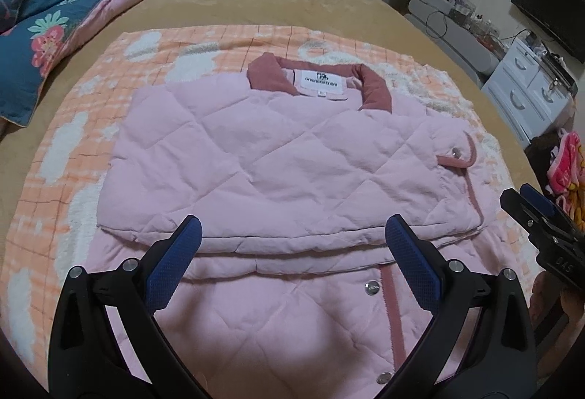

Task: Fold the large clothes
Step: 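Open the right gripper and withdraw both grippers from the folded jacket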

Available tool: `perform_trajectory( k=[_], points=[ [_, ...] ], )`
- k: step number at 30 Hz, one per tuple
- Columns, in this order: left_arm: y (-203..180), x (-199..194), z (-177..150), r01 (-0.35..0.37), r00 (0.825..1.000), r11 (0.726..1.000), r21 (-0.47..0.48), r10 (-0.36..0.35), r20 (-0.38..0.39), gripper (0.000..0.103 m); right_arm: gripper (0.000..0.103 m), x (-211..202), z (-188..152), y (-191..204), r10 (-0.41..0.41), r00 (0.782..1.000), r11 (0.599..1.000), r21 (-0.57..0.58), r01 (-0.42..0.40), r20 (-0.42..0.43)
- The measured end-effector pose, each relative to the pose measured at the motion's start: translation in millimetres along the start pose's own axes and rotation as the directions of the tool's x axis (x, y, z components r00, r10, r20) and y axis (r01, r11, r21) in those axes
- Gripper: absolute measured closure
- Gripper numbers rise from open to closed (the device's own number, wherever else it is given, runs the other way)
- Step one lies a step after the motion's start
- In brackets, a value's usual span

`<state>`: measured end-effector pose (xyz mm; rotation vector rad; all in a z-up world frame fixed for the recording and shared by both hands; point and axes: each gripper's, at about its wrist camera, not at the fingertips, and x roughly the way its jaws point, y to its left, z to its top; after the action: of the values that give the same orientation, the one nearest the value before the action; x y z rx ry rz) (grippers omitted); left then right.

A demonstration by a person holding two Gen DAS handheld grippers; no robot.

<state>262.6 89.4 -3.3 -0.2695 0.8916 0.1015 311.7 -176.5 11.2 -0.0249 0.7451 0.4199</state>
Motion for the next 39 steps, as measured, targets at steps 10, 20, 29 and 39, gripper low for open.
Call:
perform_trajectory(
  k=[10, 20, 29, 39],
  points=[
    [-12, -35, -1, 0.024, 0.999, 1.000, 0.020, -0.025, 0.035, 0.009, 0.004, -55, 2, -9, 0.005, 0.995, 0.999, 0.036, -0.009, 0.097],
    [-19, -83, -3, 0.078, 0.992, 0.996, 0.036, -0.081, 0.098, 0.009, 0.004, -105, -1, -10, -0.015, 0.990, 0.998, 0.059, 0.007, 0.142],
    [-12, -122, -14, 0.127, 0.981, 0.992, 0.023, -0.129, 0.143, 0.009, 0.004, -144, -4, 14, -0.022, 0.984, 1.000, 0.005, 0.021, 0.175],
    [-1, -152, -28, 0.150, 0.972, 0.988, 0.019, -0.151, 0.181, 0.009, 0.004, -171, -15, 31, -0.025, 0.982, 0.999, -0.035, 0.032, 0.190]
  ],
)
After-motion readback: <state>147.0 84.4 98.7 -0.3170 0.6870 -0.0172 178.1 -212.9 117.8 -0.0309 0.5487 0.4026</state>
